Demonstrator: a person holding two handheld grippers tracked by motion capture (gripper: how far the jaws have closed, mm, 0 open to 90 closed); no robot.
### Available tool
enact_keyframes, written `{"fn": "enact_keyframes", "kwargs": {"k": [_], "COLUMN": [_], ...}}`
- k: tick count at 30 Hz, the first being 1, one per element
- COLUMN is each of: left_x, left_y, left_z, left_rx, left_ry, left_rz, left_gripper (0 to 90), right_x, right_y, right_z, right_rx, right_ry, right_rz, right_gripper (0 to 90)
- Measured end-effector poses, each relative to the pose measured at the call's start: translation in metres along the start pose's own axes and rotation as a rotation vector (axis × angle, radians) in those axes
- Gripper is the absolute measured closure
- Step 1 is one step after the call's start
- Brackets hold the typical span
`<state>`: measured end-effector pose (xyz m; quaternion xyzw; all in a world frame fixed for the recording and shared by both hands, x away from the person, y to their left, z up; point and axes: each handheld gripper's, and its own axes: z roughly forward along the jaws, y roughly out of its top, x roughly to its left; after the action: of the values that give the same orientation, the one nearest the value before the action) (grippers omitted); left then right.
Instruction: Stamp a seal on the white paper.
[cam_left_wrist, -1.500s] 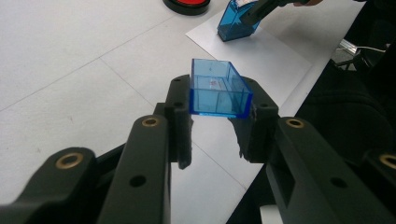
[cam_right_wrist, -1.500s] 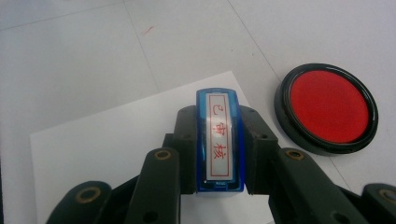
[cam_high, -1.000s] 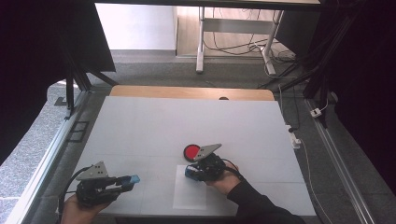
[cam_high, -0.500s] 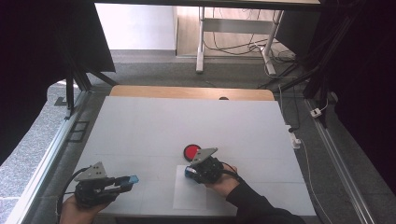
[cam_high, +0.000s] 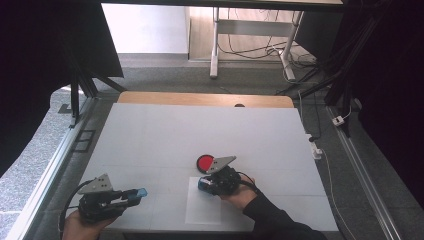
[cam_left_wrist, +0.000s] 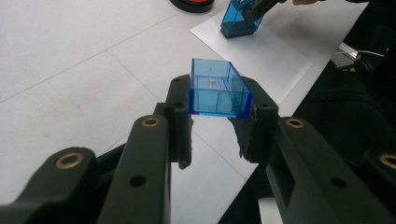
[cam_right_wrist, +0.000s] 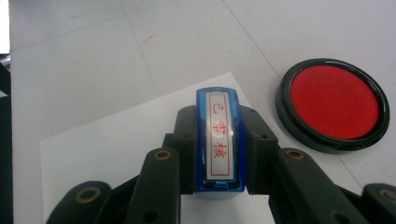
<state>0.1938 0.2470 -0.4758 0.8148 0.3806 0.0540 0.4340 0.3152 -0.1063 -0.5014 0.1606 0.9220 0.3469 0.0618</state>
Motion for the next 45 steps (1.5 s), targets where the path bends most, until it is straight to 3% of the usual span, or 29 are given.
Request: {"fn": "enact_keyframes", "kwargs": {"k": [6,13,38,45], "left_x": [0.001,0.001,0.000,-0.001], "left_y": [0.000,0.000,0.001,0.002], "left_z": [0.000,0.000,0.001,0.002], "left_rx": [0.000,-0.004,-0.001,-0.003], "left_ry": [-0.006,-0.008,-0.040,-0.056], "left_rz": [-0.004,-0.002,0.004,0.017], "left_gripper": [68.3,68.3,68.3,68.2], "right_x": [0.000,-0.006,-0.004,0.001], "right_y": [0.003,0.000,0.013,0.019], "right_z": [0.000,-0.002,-0.034,-0.046], "right_rx": [0.015,-0.009,-0.124,-0.158], "right_ry": [-0.003,0.027,0.072,0.090], "right_rz": [-0.007,0.065,0.073,0.047], "right_gripper": [70.5,70.4,70.4,70.3]}}
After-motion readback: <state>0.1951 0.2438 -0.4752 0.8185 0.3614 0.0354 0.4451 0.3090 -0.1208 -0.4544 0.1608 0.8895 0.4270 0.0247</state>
